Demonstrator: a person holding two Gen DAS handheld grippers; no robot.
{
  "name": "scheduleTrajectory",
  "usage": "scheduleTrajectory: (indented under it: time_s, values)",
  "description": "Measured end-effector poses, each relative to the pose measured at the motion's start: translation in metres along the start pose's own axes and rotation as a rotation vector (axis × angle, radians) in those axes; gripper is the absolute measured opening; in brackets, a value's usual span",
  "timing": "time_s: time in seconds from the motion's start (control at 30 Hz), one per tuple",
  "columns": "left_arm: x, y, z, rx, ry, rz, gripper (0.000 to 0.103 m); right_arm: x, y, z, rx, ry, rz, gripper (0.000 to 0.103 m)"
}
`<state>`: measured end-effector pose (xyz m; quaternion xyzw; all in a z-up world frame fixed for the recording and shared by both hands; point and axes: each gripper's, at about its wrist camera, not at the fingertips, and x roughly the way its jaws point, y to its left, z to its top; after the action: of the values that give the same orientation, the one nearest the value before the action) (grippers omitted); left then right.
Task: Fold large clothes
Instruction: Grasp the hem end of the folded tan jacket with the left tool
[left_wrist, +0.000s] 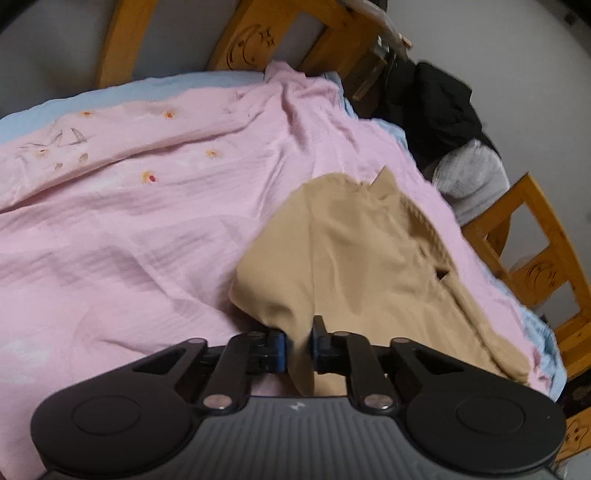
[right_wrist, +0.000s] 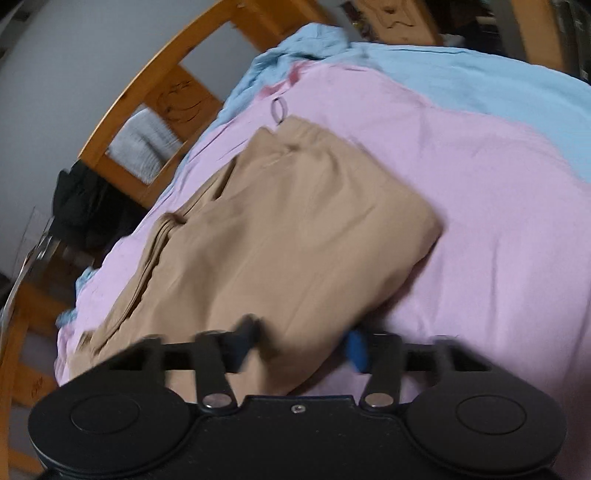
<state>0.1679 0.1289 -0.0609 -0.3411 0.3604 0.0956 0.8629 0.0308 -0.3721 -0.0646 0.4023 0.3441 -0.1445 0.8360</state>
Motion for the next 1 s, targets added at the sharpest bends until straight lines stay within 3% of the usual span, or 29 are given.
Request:
scheduleTrajectory:
  time_s: [0.03, 0.13, 0.23, 0.4, 0.47, 0.57, 0.6, 0.63, 0.73, 0.83, 0.93, 1.0]
  values:
    - [-0.004, -0.002, 0.000, 0.011, -0.015, -0.004, 0.006, -0.004, 0.000, 0.000, -0.007, -0.017, -0.010, 0.005]
    - [-0.024, -0.008, -0.002, 0.043, -0.074, -0.031, 0.002, -0.022, 0.003, -0.002, -0.060, -0.055, -0.017, 0.001]
    - [-0.044, -0.003, 0.000, 0.028, -0.082, -0.056, 0.002, -0.044, 0.010, -0.002, -0.105, -0.076, -0.019, 0.000]
    - [-0.068, 0.018, -0.006, 0.015, -0.063, -0.059, 0.002, -0.074, 0.004, -0.011, -0.134, -0.016, -0.016, 0.000]
    - [-0.065, 0.026, -0.013, 0.039, -0.049, -0.061, 0.003, -0.070, 0.006, -0.018, -0.193, 0.006, -0.040, 0.002]
    - [-0.055, 0.039, -0.017, 0.015, -0.028, -0.070, 0.009, -0.066, 0.002, -0.022, -0.178, 0.022, -0.080, 0.018]
    - [-0.052, 0.042, -0.017, 0.000, -0.021, -0.070, 0.016, -0.068, 0.002, -0.022, -0.176, 0.008, -0.090, 0.024]
    - [-0.049, 0.044, -0.017, -0.011, -0.012, -0.076, 0.029, -0.072, 0.005, -0.023, -0.188, -0.024, -0.109, 0.028]
    - [-0.042, 0.049, -0.020, -0.027, 0.002, -0.106, 0.041, -0.085, 0.016, -0.029, -0.259, -0.127, -0.174, 0.032]
    - [-0.035, 0.047, -0.023, -0.018, 0.001, -0.118, 0.046, -0.083, 0.041, -0.036, -0.492, -0.204, -0.195, 0.040]
    - [-0.030, 0.045, -0.023, -0.023, -0.009, -0.112, 0.047, -0.070, 0.073, -0.050, -0.736, -0.261, -0.100, 0.049]
    - [-0.029, 0.042, -0.022, -0.026, -0.015, -0.105, 0.046, -0.055, 0.096, -0.062, -0.883, -0.287, -0.052, 0.049]
